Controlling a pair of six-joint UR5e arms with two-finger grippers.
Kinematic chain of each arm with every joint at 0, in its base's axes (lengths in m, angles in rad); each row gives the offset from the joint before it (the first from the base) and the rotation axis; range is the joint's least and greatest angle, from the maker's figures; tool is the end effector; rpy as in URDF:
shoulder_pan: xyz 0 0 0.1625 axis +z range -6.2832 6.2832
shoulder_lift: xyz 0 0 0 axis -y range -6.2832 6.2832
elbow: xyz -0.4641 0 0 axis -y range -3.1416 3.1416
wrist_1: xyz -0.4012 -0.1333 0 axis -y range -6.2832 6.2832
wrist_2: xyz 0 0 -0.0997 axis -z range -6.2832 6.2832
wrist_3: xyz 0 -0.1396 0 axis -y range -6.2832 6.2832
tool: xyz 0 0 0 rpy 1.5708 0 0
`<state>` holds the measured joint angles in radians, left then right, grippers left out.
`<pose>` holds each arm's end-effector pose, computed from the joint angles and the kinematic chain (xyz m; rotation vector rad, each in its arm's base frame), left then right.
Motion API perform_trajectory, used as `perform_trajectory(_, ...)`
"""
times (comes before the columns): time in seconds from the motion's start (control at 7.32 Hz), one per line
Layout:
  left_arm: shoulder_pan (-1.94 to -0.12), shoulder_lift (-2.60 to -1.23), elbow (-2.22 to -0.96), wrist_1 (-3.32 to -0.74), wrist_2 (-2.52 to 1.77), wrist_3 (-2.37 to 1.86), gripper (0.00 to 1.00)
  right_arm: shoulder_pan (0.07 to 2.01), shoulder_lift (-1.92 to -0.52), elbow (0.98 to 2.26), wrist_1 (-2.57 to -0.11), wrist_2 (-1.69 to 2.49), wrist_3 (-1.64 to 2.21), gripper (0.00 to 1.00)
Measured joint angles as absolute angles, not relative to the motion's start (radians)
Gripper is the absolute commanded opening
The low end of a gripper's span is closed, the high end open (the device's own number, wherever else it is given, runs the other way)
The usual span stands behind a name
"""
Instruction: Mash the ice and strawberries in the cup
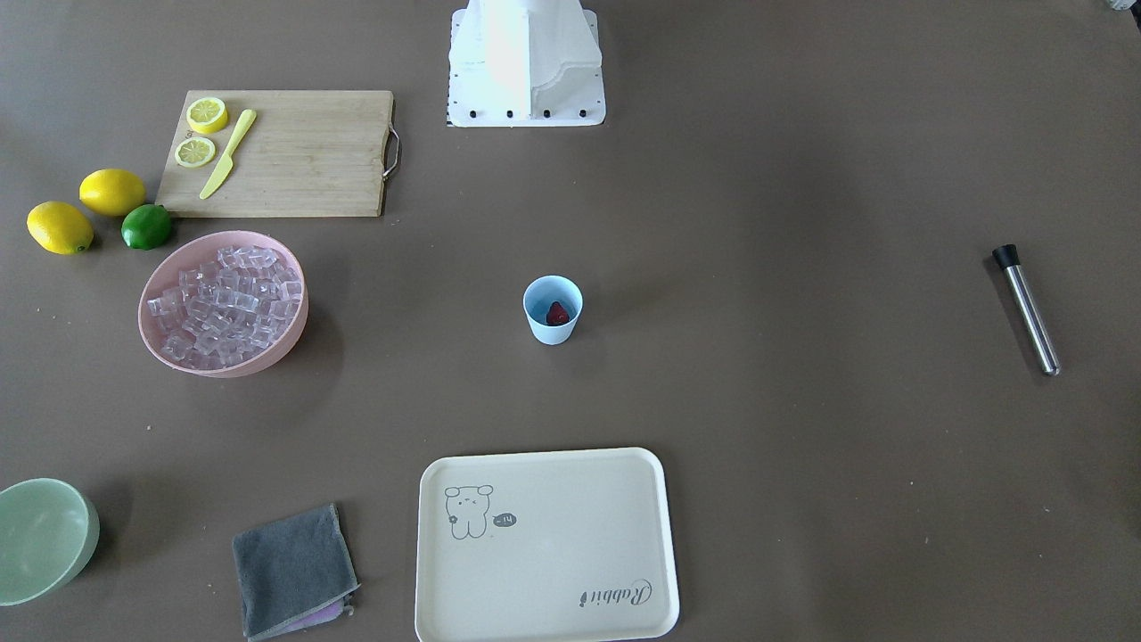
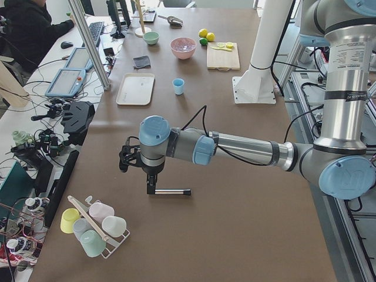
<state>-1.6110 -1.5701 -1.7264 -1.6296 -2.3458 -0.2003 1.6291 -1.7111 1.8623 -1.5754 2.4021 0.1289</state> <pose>-0.0563 -0.5128 0.6410 0.1406 0.7862 -0.1448 0.0560 -0.4416 0.6401 0.1087 -0.8345 0.1151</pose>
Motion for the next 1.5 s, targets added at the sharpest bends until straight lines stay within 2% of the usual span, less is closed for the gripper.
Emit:
perform_trajectory(0.27,-1.609,-1.626,-1.655,-1.617,-2.318,-0.202,0.99,1.629,-1.712,1.863,-1.575,2.402,0.129,1.00)
perform_trajectory(0.68,-1.609,-1.650,-1.628,-1.623,-2.312,-0.201,0.99,1.629,-1.710,1.861,-1.575,2.402,0.129,1.00)
perform_trajectory(1.23,-1.615,-1.624,-1.724,-1.393,-2.353,-0.122,0.99,1.629,-1.713,1.857,-1.577,2.413,0.129,1.00)
perform_trajectory(1.5,-1.616,-1.616,-1.734,-1.364,-2.366,-0.086,0.99,1.623,-1.694,1.849,-1.618,2.407,0.140,1.00)
